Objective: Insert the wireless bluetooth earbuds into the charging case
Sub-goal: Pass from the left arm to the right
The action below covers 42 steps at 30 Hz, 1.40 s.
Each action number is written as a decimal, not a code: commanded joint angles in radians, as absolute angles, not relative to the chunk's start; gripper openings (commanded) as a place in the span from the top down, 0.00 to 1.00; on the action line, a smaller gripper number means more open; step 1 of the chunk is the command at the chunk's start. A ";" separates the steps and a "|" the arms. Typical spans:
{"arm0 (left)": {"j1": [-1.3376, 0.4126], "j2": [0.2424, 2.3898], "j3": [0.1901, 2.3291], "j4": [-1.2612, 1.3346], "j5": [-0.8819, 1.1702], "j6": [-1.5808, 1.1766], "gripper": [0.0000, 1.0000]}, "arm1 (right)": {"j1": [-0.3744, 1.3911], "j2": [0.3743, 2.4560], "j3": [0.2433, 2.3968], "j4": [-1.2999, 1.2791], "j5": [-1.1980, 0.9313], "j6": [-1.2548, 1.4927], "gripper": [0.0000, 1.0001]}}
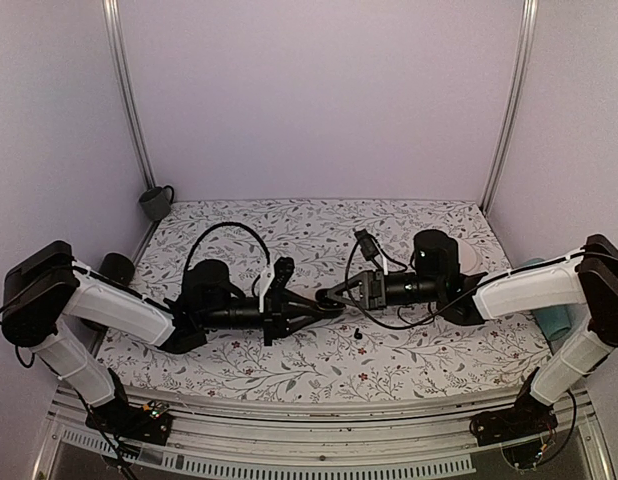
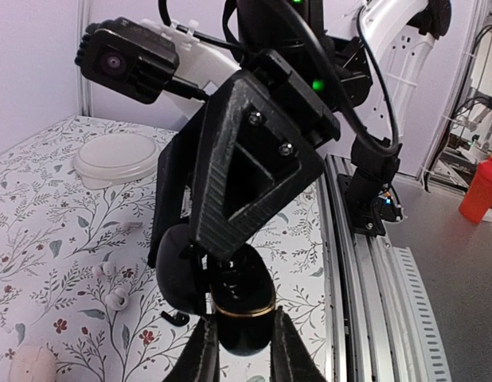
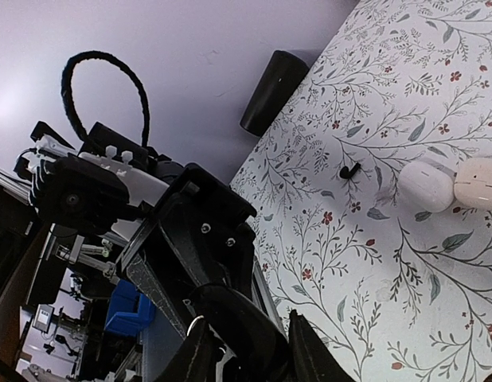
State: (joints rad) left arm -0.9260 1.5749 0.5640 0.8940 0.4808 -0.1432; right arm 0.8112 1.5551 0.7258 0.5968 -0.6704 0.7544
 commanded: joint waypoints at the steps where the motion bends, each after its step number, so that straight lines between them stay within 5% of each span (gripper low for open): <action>1: -0.912 1.568 0.584 0.944 0.500 -0.160 1.00 | 0.816 1.577 0.708 0.706 -0.729 0.805 0.70; 14: -0.908 1.564 0.580 0.953 0.518 -0.180 1.00 | 0.817 1.580 0.705 0.781 -0.764 0.843 0.95; 27: -0.904 1.565 0.588 0.938 0.535 -0.184 1.00 | 0.816 1.581 0.705 0.811 -0.784 0.856 0.97; 32: -0.902 1.558 0.584 0.932 0.519 -0.210 0.66 | 0.816 1.566 0.710 0.749 -0.763 0.799 0.97; 35: -0.900 1.542 0.570 0.931 0.510 -0.221 0.55 | 0.816 1.560 0.711 0.734 -0.756 0.762 0.97; 42: -0.887 1.495 0.529 0.909 0.517 -0.244 0.48 | 0.817 1.541 0.739 0.642 -0.718 0.686 0.97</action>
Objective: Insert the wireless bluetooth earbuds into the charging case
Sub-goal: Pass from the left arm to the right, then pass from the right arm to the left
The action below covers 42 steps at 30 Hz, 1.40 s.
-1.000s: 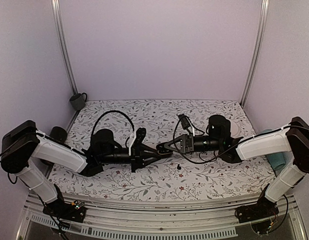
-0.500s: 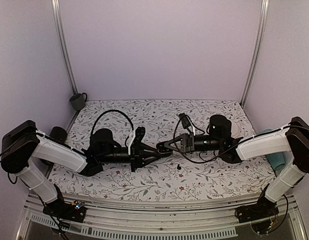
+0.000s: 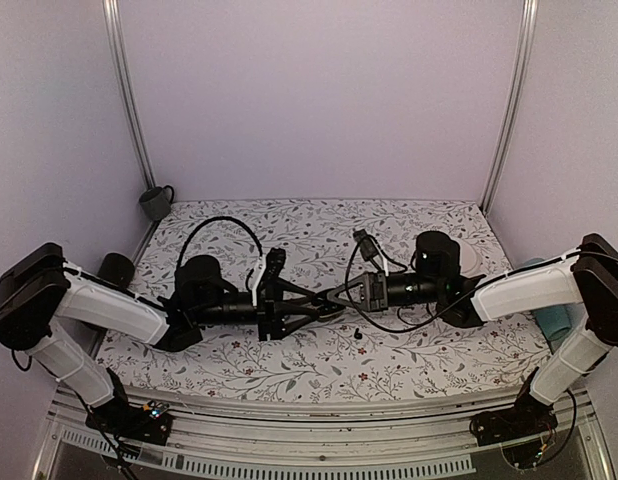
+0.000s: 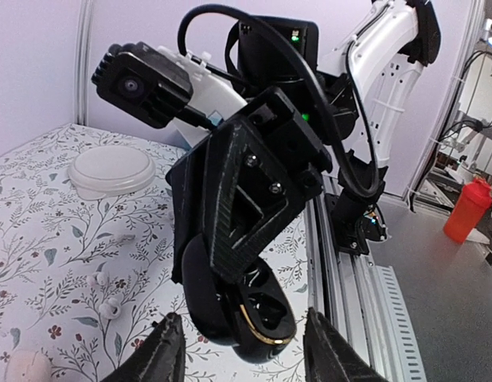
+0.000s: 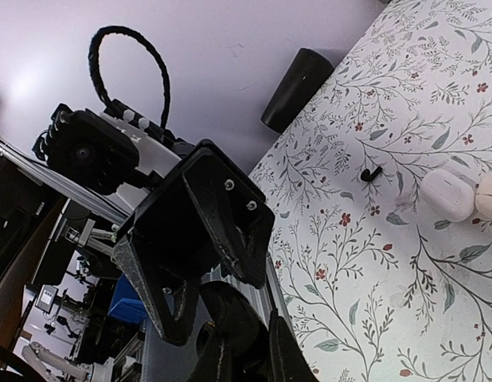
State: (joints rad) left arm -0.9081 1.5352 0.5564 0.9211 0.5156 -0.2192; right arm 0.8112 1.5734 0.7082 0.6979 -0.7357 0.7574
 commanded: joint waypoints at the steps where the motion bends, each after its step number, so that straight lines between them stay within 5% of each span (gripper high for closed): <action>1: -0.882 1.486 0.523 0.906 0.522 -0.252 0.48 | 0.818 1.537 0.743 0.623 -0.707 0.674 0.97; 15: -0.870 1.465 0.657 0.574 0.528 -0.221 0.65 | 0.834 1.555 0.850 0.408 -0.649 0.485 0.96; 32: -0.857 1.509 0.721 0.515 0.559 -0.273 0.79 | 0.859 1.578 0.877 0.391 -0.626 0.454 0.96; 42: -0.856 1.529 0.730 0.508 0.562 -0.277 0.95 | 0.861 1.583 0.878 0.390 -0.602 0.448 0.92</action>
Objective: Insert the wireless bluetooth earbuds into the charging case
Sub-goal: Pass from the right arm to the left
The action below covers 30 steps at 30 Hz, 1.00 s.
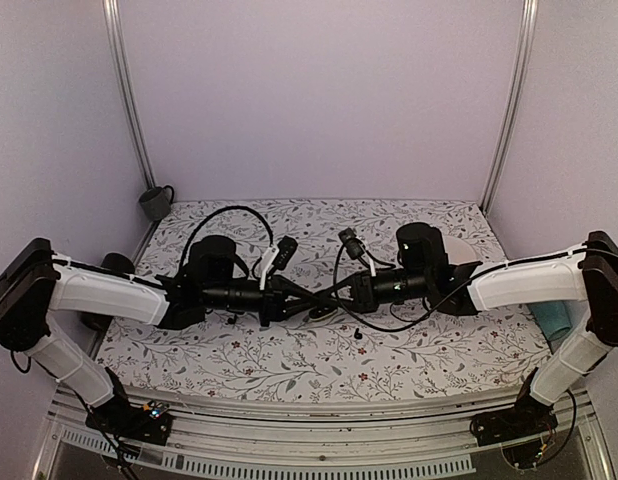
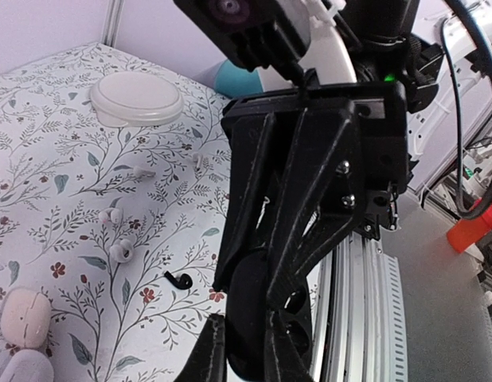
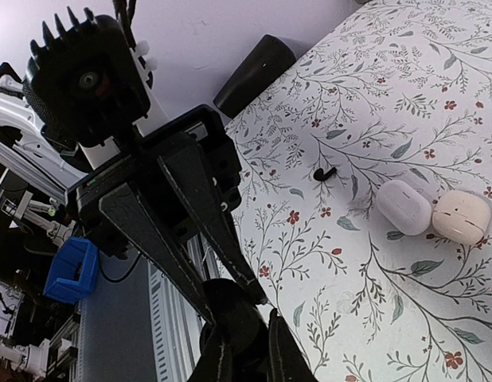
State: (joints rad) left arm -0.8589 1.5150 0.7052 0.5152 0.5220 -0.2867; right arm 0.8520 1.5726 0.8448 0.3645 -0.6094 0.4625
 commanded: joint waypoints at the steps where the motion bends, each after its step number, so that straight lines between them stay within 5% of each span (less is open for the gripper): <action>1: -0.855 1.531 0.729 0.508 0.559 -0.276 0.97 | 0.861 1.584 0.877 0.391 -0.599 0.447 0.91; 16: -0.855 1.553 0.705 0.511 0.409 -0.255 1.00 | 0.860 1.566 0.838 0.320 -0.444 0.466 0.41; 30: -0.880 1.530 0.696 0.396 0.071 -0.147 1.00 | 0.856 1.474 0.778 0.059 -0.085 0.590 0.29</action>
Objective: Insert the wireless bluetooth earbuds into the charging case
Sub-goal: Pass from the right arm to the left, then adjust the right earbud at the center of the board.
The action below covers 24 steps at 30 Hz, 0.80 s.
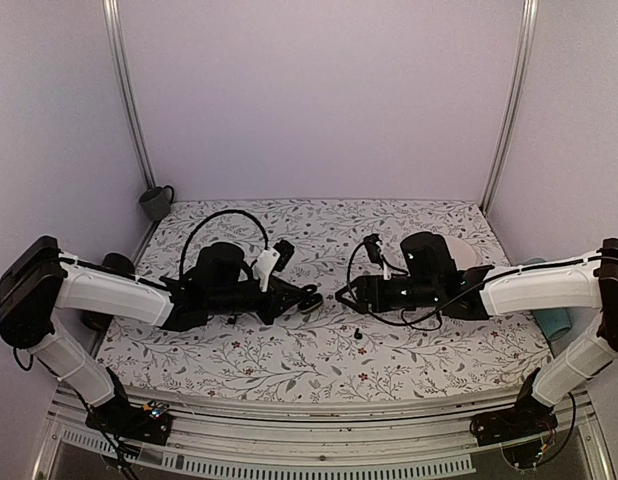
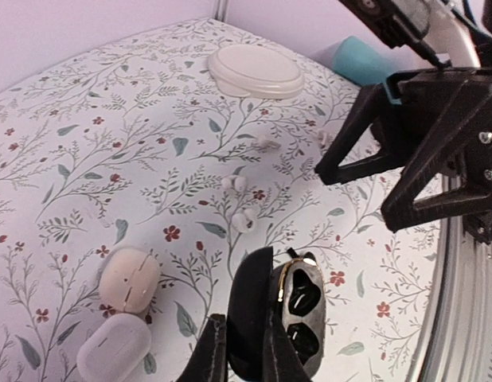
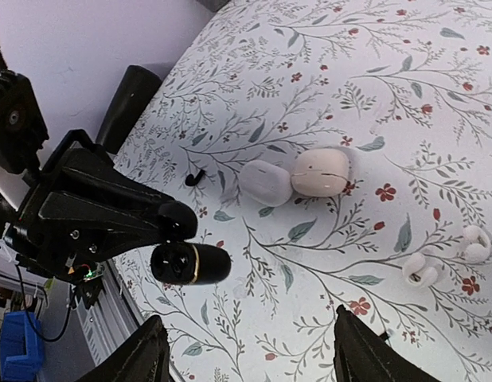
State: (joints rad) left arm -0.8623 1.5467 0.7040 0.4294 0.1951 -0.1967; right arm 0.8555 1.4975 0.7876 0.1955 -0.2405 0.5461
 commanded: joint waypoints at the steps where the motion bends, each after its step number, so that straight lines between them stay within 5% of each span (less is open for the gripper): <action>1: -0.887 1.530 0.696 0.394 0.054 -0.141 1.00 | 0.864 1.481 0.785 0.031 -0.062 0.589 0.29; 6: -0.924 1.549 0.709 0.365 -0.027 -0.115 1.00 | 0.896 1.524 0.796 -0.043 -0.002 0.601 0.33; 14: -0.946 1.555 0.710 0.354 -0.065 -0.113 1.00 | 0.974 1.614 0.859 -0.157 0.069 0.659 0.55; 24: -0.945 1.536 0.697 0.360 -0.049 -0.114 1.00 | 0.989 1.690 0.886 -0.213 0.121 0.724 0.64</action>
